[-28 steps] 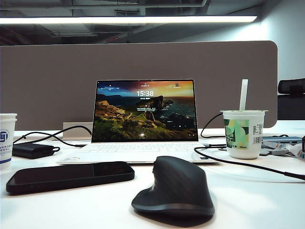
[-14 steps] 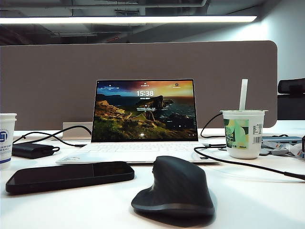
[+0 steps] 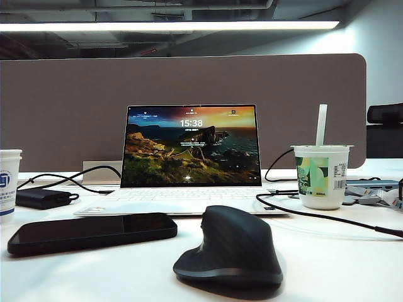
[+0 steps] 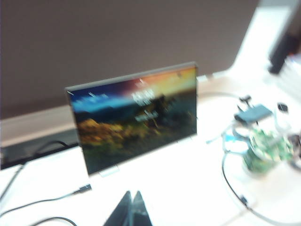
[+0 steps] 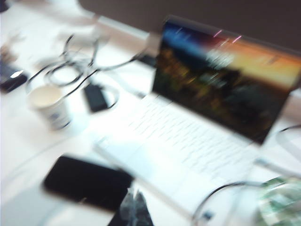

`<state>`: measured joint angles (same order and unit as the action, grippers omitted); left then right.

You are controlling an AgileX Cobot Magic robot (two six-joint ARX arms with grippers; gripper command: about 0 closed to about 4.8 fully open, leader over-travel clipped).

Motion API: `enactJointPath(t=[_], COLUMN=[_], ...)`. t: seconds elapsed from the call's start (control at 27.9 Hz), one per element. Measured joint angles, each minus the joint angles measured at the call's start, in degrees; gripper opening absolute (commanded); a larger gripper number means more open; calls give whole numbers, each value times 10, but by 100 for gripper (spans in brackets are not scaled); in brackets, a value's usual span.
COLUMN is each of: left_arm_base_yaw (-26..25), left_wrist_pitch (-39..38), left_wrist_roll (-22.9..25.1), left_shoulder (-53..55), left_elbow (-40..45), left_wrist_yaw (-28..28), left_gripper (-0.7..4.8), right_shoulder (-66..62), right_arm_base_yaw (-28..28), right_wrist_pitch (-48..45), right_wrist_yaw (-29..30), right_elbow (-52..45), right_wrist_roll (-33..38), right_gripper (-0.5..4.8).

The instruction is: Pick up the black phone, pick up the charger plug, insert the charger plug into the phone's charging port, and finally place the connected phone back on the desk.

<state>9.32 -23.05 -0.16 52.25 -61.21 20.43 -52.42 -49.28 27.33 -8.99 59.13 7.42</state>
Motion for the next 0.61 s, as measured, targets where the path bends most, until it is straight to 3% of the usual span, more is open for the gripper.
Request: enactJointPath(t=[0.25, 0.47, 0.61], left_arm_base_yaw=[62, 68, 68], left_wrist_pitch=[-52, -84, -109], left_wrist_roll=[25, 43, 65], left_shoulder=[55, 106, 137], left_elbow=[-18, -18, -17], left_wrist_yaw=[7, 72, 78], left_gripper=[-6, -6, -6], right_shoulder=[-42, -91, -117], right_arm_base_yaw=[-32, -37, -36], right_wrist_pitch=[37, 32, 30], right_wrist_yaw=[36, 113, 134], right_elbow=[0, 0, 0], right_wrist_roll=[80, 102, 103], right_gripper=[-6, -6, -6])
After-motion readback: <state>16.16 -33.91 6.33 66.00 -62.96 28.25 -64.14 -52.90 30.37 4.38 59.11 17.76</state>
